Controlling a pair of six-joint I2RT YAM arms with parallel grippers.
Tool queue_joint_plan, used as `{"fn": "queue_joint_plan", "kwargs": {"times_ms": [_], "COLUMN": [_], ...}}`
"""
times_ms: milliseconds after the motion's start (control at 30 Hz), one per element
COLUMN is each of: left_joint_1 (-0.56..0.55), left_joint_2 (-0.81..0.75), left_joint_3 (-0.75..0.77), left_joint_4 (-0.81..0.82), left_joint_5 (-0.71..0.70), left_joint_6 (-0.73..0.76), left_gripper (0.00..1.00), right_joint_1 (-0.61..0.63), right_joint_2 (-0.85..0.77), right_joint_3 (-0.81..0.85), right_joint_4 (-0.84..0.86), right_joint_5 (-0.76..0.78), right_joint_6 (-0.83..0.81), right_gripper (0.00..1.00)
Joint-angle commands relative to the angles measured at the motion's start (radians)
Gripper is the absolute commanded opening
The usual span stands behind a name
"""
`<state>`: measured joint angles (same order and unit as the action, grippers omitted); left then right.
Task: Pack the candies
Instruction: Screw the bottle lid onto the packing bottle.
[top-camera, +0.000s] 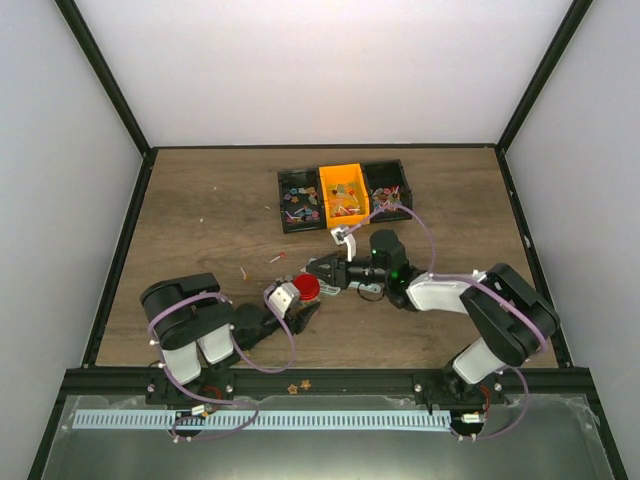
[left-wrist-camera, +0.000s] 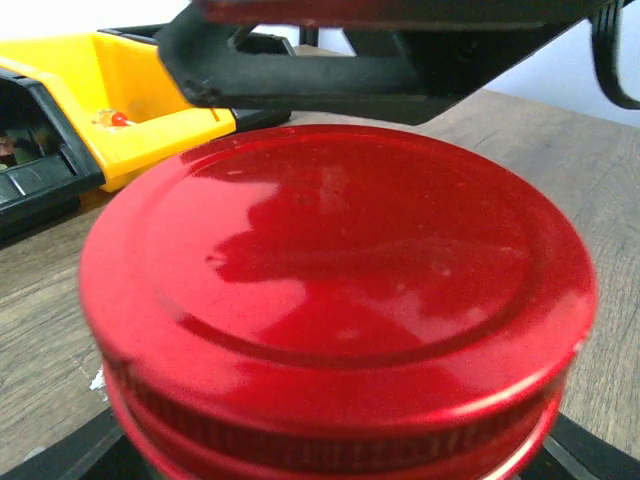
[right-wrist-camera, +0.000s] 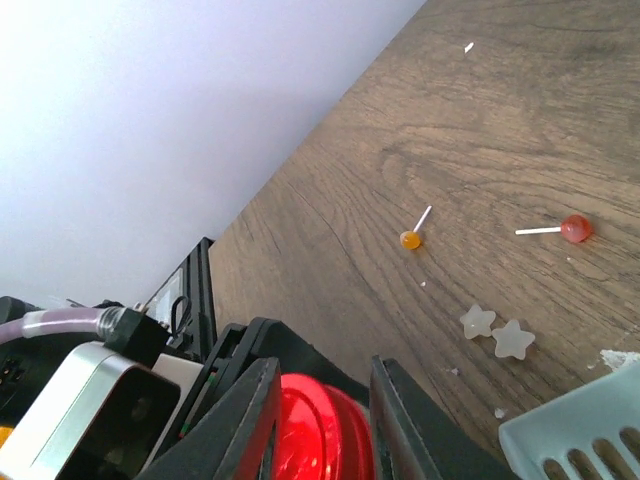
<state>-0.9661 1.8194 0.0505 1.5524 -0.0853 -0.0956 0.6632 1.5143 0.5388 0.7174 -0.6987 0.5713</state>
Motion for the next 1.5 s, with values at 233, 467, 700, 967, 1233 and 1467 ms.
{"fn": "queue_joint_plan", "kwargs": {"times_ms": [233, 467, 700, 967, 1233, 1467], "left_joint_1": [0.006, 0.006, 0.008, 0.008, 0.02, 0.023], "left_joint_2": [0.09, 0.106, 0.091, 0.105, 0.117, 0.12], "left_joint_3": [-0.141, -0.132, -0.131, -0.12, -0.109, -0.104], "left_joint_4": [0.221, 0.221, 0.22, 0.221, 0.22, 0.221], "left_joint_5": [0.031, 0.029, 0.019, 0.002, -0.001, 0.009], "left_joint_6": [-0.048, -0.049, -0.045, -0.056, -0.066, -0.075], "left_gripper": [0.68, 0.68, 0.68, 0.68, 0.68, 0.68], "right_joint_1": [-0.004, -0.004, 0.008, 0.038, 0.077, 0.093], "right_joint_2": [0.137, 0.12, 0.11, 0.111, 0.091, 0.03], "right_joint_3": [0.082, 0.054, 0.029, -0.035, -0.11, -0.18], "right_joint_4": [0.017, 0.051, 0.033, 0.05, 0.126, 0.141], "right_joint_5": [-0.097, -0.143, -0.191, -0.198, -0.197, -0.17], "right_joint_6": [-0.014, 0.007, 0.004, 0.009, 0.052, 0.061], "right_gripper": [0.23, 0.15, 0.03, 0.01, 0.01, 0.01]}}
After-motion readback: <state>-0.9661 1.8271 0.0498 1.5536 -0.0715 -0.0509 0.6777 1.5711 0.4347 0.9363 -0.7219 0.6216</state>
